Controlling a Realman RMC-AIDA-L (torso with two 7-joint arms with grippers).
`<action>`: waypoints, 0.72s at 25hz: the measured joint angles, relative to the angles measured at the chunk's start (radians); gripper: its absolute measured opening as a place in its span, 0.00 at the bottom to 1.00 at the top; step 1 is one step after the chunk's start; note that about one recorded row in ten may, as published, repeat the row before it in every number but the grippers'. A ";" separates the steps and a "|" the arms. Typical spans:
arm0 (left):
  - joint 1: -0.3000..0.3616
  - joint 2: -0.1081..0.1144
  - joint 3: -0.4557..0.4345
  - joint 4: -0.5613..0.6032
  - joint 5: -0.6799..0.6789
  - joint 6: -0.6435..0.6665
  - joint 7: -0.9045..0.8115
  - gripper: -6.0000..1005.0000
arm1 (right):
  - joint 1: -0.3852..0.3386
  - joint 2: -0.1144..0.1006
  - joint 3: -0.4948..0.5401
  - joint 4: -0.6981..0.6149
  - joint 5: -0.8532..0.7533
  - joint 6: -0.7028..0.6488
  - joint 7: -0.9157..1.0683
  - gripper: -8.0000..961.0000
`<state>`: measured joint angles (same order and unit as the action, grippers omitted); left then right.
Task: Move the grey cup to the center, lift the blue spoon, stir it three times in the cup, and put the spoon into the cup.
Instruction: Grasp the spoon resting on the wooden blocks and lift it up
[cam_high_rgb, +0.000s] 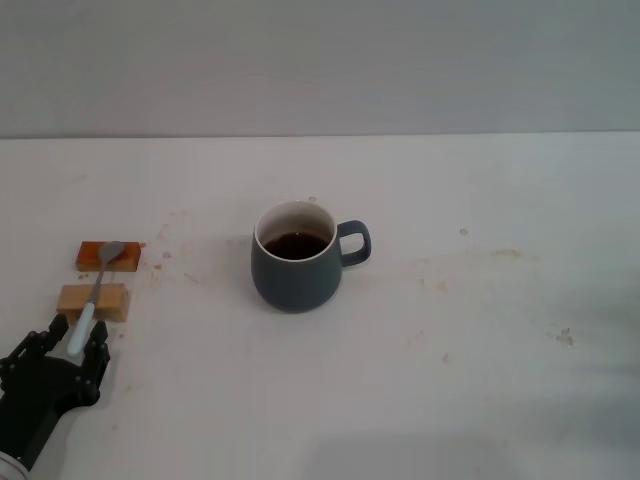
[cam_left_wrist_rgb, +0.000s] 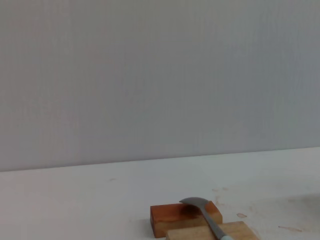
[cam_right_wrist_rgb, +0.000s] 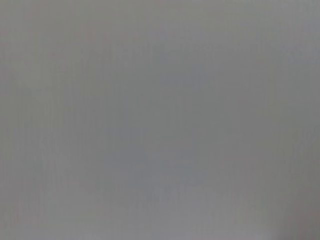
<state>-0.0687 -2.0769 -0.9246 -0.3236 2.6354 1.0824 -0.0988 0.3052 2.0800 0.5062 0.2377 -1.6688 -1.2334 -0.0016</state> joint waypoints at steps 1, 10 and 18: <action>-0.001 0.000 0.000 0.000 0.000 0.000 0.000 0.49 | 0.000 0.000 0.000 0.000 0.000 0.000 0.000 0.01; -0.004 0.004 0.005 0.002 0.001 0.001 0.012 0.44 | 0.000 0.000 0.000 0.000 0.000 0.000 0.000 0.01; -0.004 0.005 0.000 0.001 0.001 0.000 0.012 0.27 | 0.002 0.000 -0.002 0.000 0.000 -0.001 0.000 0.01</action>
<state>-0.0728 -2.0724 -0.9248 -0.3225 2.6360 1.0823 -0.0871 0.3068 2.0799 0.5045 0.2378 -1.6689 -1.2340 -0.0016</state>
